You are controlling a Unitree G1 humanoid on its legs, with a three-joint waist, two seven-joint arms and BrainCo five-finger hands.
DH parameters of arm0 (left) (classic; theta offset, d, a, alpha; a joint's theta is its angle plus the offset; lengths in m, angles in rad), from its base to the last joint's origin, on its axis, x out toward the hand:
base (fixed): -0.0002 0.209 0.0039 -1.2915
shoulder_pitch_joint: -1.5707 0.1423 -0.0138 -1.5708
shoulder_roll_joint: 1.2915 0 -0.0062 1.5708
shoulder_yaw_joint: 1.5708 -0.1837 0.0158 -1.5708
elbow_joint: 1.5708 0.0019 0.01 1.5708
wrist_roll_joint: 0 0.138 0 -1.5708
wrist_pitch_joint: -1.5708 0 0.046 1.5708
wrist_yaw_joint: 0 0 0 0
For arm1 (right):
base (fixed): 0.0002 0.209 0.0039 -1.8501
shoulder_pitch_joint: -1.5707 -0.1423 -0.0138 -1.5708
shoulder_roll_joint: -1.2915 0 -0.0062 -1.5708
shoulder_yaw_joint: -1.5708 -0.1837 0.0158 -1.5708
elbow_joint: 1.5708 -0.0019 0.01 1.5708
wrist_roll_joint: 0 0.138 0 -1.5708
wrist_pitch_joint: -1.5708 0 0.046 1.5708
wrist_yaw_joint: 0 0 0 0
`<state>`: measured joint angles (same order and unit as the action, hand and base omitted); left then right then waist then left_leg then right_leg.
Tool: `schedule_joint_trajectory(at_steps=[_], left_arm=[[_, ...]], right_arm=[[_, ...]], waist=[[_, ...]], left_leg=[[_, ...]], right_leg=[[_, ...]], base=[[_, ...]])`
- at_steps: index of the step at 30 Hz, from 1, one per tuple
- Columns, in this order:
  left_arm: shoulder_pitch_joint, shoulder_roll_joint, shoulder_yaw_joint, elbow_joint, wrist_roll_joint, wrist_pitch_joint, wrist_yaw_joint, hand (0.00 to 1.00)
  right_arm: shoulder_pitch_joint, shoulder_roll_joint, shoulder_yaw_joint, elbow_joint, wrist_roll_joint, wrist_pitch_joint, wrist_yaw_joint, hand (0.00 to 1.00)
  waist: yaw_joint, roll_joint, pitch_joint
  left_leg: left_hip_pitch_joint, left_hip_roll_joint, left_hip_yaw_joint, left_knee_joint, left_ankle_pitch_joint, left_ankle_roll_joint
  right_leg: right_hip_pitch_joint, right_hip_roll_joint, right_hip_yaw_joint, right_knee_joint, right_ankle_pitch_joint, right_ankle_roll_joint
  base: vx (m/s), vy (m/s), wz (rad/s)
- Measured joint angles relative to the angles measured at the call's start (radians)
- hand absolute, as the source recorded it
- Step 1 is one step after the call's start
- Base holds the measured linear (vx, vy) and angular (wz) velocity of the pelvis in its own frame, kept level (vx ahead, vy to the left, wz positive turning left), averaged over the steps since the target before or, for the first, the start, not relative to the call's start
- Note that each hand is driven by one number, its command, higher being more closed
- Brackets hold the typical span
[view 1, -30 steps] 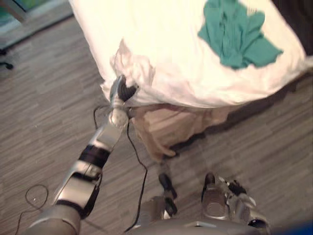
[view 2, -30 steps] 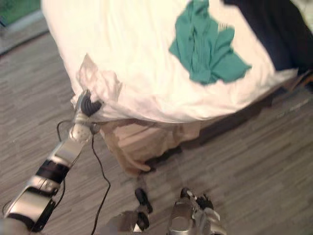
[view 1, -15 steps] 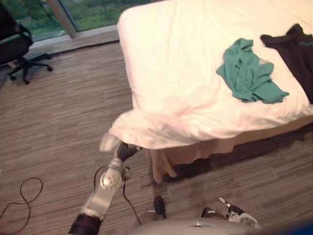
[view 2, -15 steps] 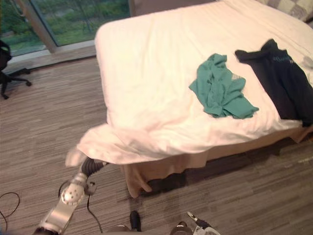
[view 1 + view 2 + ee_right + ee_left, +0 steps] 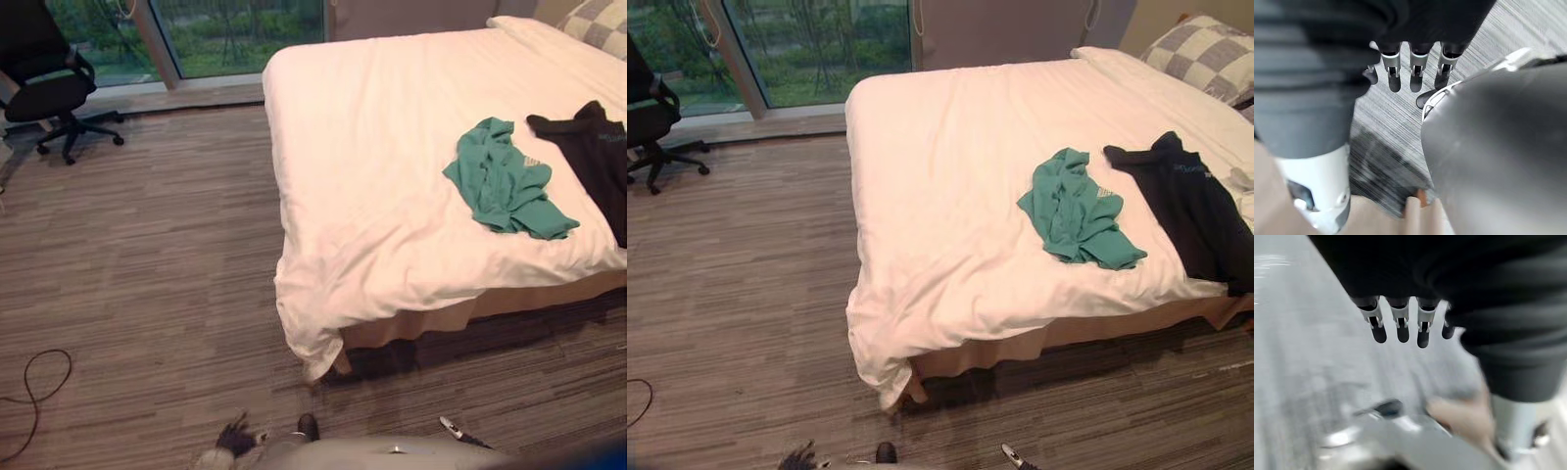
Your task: Tidy the bed and pick cloth on bed and put in laundry
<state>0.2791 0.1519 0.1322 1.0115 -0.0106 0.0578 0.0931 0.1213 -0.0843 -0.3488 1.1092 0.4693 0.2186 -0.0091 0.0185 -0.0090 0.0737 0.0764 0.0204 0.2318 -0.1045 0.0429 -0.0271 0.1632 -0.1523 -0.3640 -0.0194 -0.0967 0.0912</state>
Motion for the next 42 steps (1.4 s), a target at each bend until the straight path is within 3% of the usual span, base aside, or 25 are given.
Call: schedule_joint_trajectory(at_steps=[6, 11, 12, 16, 18, 20, 21, 22, 23, 24, 25, 26, 27, 28, 30, 33, 35, 36, 37, 38, 39, 42], left_arm=[[-0.019, -0.031, 0.153, 0.032, 0.051, 0.027, 0.038, 0.0], [-0.063, -0.021, 0.19, 0.026, 0.08, -0.006, 0.017, 0.0], [-0.078, -0.021, 0.183, 0.015, 0.079, -0.022, 0.014, 0.0], [-0.116, -0.009, 0.107, -0.001, 0.073, -0.069, 0.014, 0.0], [-0.13, -0.009, 0.037, -0.016, 0.059, -0.078, 0.015, 0.0], [-0.142, -0.01, 0.0, -0.023, 0.025, -0.083, 0.014, 0.0], [-0.142, -0.012, -0.021, -0.041, 0.009, -0.086, 0.009, 0.0], [-0.142, -0.012, -0.028, -0.047, -0.01, -0.09, -0.001, 0.0], [-0.141, -0.011, -0.056, -0.053, -0.021, -0.094, -0.013, 0.0], [-0.13, -0.014, -0.08, -0.075, -0.019, -0.114, -0.025, 0.0], [-0.119, -0.014, -0.091, -0.089, -0.019, -0.124, -0.027, 0.0], [-0.1, -0.018, -0.097, -0.116, -0.019, -0.141, -0.032, 0.0], [-0.084, -0.017, -0.103, -0.137, -0.019, -0.155, -0.043, 0.0], [-0.078, -0.017, -0.105, -0.145, -0.019, -0.157, -0.046, 0.0], [-0.057, -0.014, -0.114, -0.158, -0.03, -0.165, -0.053, 0.0], [-0.054, -0.013, -0.127, -0.167, -0.049, -0.178, -0.06, 0.0], [-0.047, -0.018, -0.128, -0.171, -0.059, -0.178, -0.064, 0.0], [-0.046, -0.021, -0.127, -0.171, -0.059, -0.178, -0.065, 0.0], [-0.04, -0.025, -0.12, -0.17, -0.059, -0.178, -0.065, 0.0], [-0.038, -0.015, -0.111, -0.174, -0.069, -0.179, -0.069, 0.0], [-0.041, 0.002, -0.109, -0.169, -0.079, -0.177, -0.074, 0.0], [-0.032, -0.02, -0.099, -0.164, -0.077, -0.181, -0.089, 0.0]], right_arm=[[-0.011, 0.001, -0.095, 0.006, 0.009, -0.126, -0.079, 0.0], [-0.057, -0.076, -0.201, -0.064, -0.023, -0.259, -0.116, 0.0], [-0.078, -0.119, -0.209, -0.081, -0.039, -0.303, -0.111, 1.0], [-0.167, -0.217, -0.164, -0.173, -0.062, -0.456, -0.055, 1.0], [-0.242, -0.237, -0.045, -0.282, -0.09, -0.55, -0.013, 1.0], [-0.31, -0.237, 0.056, -0.363, -0.133, -0.593, 0.02, 1.0], [-0.361, -0.235, 0.111, -0.414, -0.16, -0.59, 0.043, 1.0], [-0.388, -0.234, 0.138, -0.455, -0.161, -0.549, 0.047, 1.0], [-0.429, -0.228, 0.185, -0.5, -0.188, -0.652, 0.086, 1.0], [-0.426, -0.222, 0.217, -0.657, -0.196, -0.636, 0.128, 1.0], [-0.425, -0.217, 0.234, -0.721, -0.196, -0.58, 0.149, 1.0], [-0.426, -0.199, 0.249, -0.784, -0.194, -0.536, 0.216, 1.0], [-0.423, -0.187, 0.265, -0.819, -0.184, -0.526, 0.306, 1.0], [-0.415, -0.185, 0.28, -0.831, -0.177, -0.52, 0.347, 1.0], [-0.396, -0.155, 0.372, -0.877, -0.155, -0.468, 0.475, 1.0], [-0.403, -0.138, 0.506, -0.923, -0.136, -0.375, 0.552, 1.0], [-0.422, -0.105, 0.605, -0.927, -0.128, -0.313, 0.57, 1.0], [-0.427, -0.098, 0.633, -0.924, -0.128, -0.296, 0.569, 1.0], [-0.439, -0.073, 0.685, -0.917, -0.128, -0.267, 0.565, 1.0], [-0.45, -0.049, 0.718, -0.912, -0.129, -0.25, 0.556, 1.0], [-0.466, -0.012, 0.744, -0.89, -0.129, -0.242, 0.539, 1.0], [-0.488, 0.018, 0.799, -0.739, -0.131, -0.233, 0.46, 1.0]], waist=[[0.001, 0.011, 0.007], [-0.002, 0.019, 0.01], [-0.002, 0.022, 0.012], [-0.004, 0.019, 0.012], [-0.005, 0.015, 0.011], [-0.005, 0.013, 0.009], [0.001, 0.006, 0.011], [0.005, 0.003, 0.01], [0.013, 0.001, 0.01], [0.021, 0.001, 0.009], [0.023, -0.002, 0.008], [0.032, -0.011, 0.001], [0.04, -0.016, -0.002], [0.04, -0.016, -0.002], [0.041, -0.016, -0.002], [0.056, -0.02, -0.004], [0.055, -0.015, -0.004], [0.055, 0.002, 0.004], [0.069, 0.003, 0.002], [0.088, -0.02, 0.002], [0.1, -0.041, 0.008], [0.124, -0.005, 0.031]], left_leg=[[0.032, 0.006, 0.02, -0.001, -0.011, -0.008], [0.043, 0.01, 0.033, -0.001, -0.023, -0.012], [0.043, 0.011, 0.033, -0.001, -0.025, -0.011], [0.039, 0.008, 0.032, -0.001, -0.031, -0.012], [0.019, 0.006, 0.03, 0.0, -0.03, -0.008], [0.011, 0.002, 0.027, 0.004, -0.027, -0.004], [0.011, 0.002, 0.026, 0.006, -0.026, -0.004], [0.01, 0.001, 0.024, 0.007, -0.025, -0.002], [0.01, 0.004, 0.017, 0.007, -0.024, -0.001], [0.011, 0.011, 0.005, 0.007, -0.025, -0.001], [0.013, 0.012, 0.003, 0.007, -0.025, -0.001], [0.015, 0.014, 0.001, 0.007, -0.025, -0.001], [0.019, 0.017, -0.006, 0.007, -0.025, -0.002], [0.022, 0.02, -0.011, 0.007, -0.025, -0.002], [0.034, 0.026, -0.024, 0.02, -0.026, -0.003], [0.032, 0.035, -0.029, 0.074, -0.029, -0.003], [0.03, 0.061, -0.059, 0.106, -0.029, -0.003], [0.029, 0.082, -0.072, 0.112, -0.029, -0.003], [0.027, 0.101, -0.089, 0.116, -0.029, -0.003], [0.02, 0.095, -0.084, 0.119, -0.033, -0.01], [0.013, 0.084, -0.102, 0.13, -0.061, -0.046], [0.002, 0.117, -0.122, 0.129, -0.075, -0.054]], right_leg=[[0.023, 0.004, 0.019, -0.001, -0.003, -0.005], [0.022, 0.004, 0.03, 0.004, -0.009, -0.006], [0.02, 0.001, 0.029, 0.006, -0.016, -0.008], [0.013, -0.004, 0.026, 0.011, -0.03, 0.004], [-0.011, -0.006, 0.026, 0.022, -0.028, 0.007], [-0.015, -0.007, 0.022, 0.026, -0.026, 0.009], [-0.012, -0.007, 0.021, 0.026, -0.025, 0.01], [-0.008, -0.007, 0.021, 0.026, -0.025, 0.01], [-0.007, -0.007, 0.019, 0.03, -0.025, 0.01], [-0.006, -0.006, 0.018, 0.036, -0.025, 0.009], [-0.006, -0.005, 0.018, 0.039, -0.024, 0.01], [0.0, -0.003, 0.018, 0.042, -0.024, 0.009], [0.007, -0.002, 0.017, 0.053, -0.024, 0.009], [0.009, 0.0, 0.018, 0.062, -0.024, 0.009], [0.02, -0.001, 0.018, 0.103, -0.024, 0.01], [0.021, -0.007, 0.017, 0.166, -0.015, 0.017], [0.002, -0.001, 0.015, 0.267, -0.009, 0.025], [-0.022, 0.001, 0.016, 0.298, -0.041, 0.02], [-0.016, 0.026, -0.009, 0.188, -0.082, 0.018], [-0.013, 0.027, -0.023, 0.077, -0.014, 0.004], [-0.012, 0.012, -0.039, 0.052, 0.048, 0.046], [-0.008, 0.048, -0.078, 0.048, 0.041, 0.037]], base=[[0.02, -0.008, -0.09], [-0.01, -0.007, -0.11], [0.0, 0.0, 0.0], [0.02, 0.004, 0.0], [0.08, 0.006, 0.03], [0.13, -0.004, 0.08], [0.16, -0.01, 0.06], [0.17, -0.021, 0.1], [0.16, -0.039, 0.19], [0.15, -0.039, 0.25], [0.14, -0.033, 0.29], [0.14, -0.023, 0.31], [0.15, -0.025, 0.3], [0.17, -0.036, 0.26], [0.14, -0.027, 0.15], [0.11, -0.033, 0.14], [0.1, -0.082, 0.39], [0.07, -0.112, 0.34], [0.04, -0.133, 0.15], [0.05, -0.165, 0.29], [0.05, -0.136, 0.32], [-0.04, -0.098, 0.36]])
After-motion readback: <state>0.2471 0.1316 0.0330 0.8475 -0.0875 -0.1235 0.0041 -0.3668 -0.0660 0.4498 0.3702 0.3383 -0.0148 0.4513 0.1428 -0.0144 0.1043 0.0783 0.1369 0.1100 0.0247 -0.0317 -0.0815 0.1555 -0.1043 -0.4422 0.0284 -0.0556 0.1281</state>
